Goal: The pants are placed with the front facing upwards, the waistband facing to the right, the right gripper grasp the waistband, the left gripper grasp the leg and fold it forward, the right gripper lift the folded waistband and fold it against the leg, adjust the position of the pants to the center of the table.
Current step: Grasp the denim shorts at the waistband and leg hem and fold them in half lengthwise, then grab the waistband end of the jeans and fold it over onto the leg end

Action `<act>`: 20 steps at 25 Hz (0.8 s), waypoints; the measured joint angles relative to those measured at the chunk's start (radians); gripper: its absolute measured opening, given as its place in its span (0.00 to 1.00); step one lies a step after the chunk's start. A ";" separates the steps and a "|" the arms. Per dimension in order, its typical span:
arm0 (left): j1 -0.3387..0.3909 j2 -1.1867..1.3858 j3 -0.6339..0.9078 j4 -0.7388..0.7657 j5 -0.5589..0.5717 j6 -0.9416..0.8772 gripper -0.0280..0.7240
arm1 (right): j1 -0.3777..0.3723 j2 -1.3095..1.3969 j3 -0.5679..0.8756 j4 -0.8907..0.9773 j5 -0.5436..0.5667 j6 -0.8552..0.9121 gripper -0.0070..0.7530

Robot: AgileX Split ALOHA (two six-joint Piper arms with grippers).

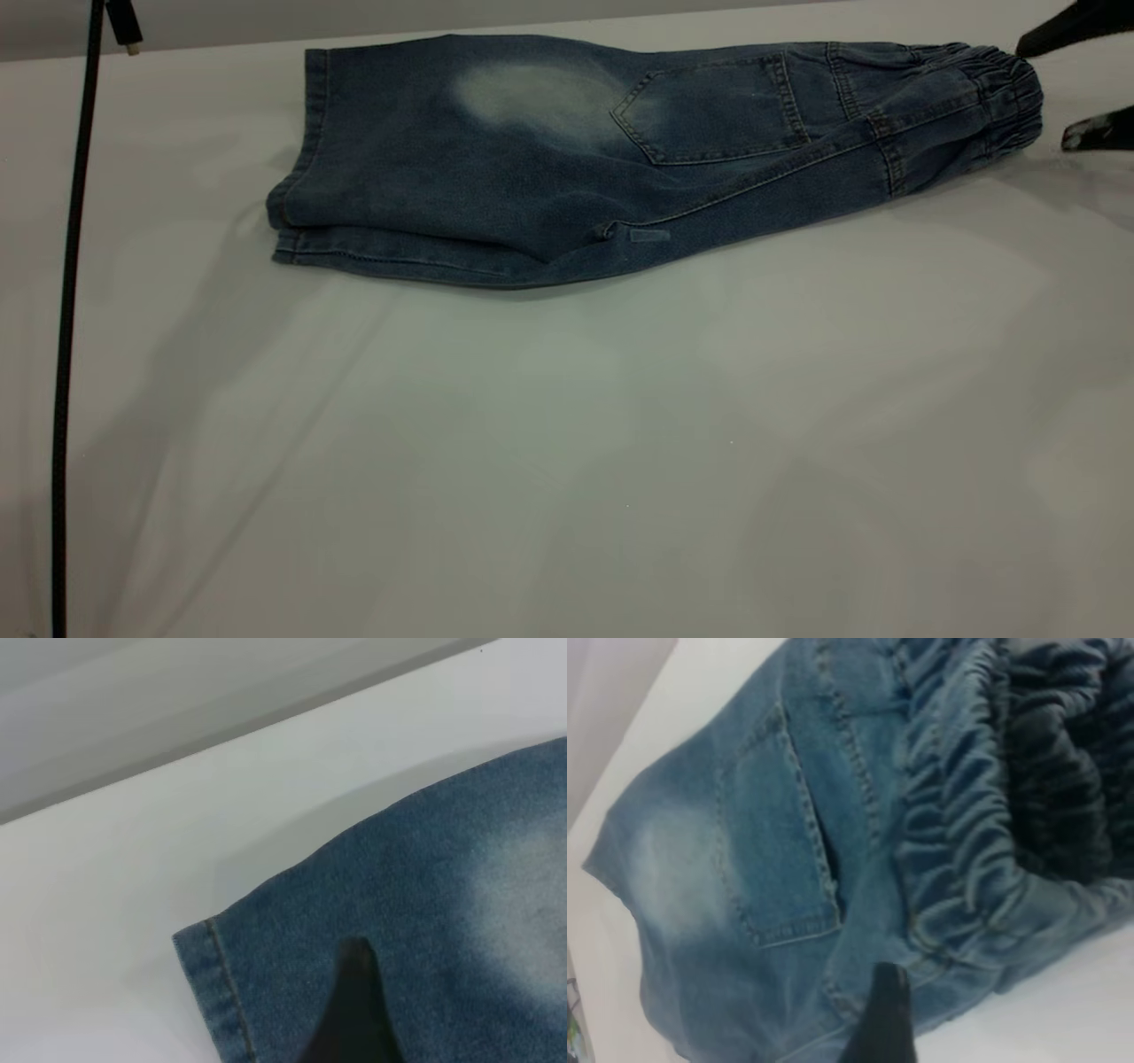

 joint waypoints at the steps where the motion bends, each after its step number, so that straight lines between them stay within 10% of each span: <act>1: 0.000 0.000 0.000 0.000 0.000 0.000 0.73 | 0.000 0.009 0.000 0.006 -0.004 -0.004 0.78; 20: 0.000 0.000 0.000 0.000 0.013 0.000 0.73 | 0.012 0.039 0.000 0.129 -0.040 -0.073 0.78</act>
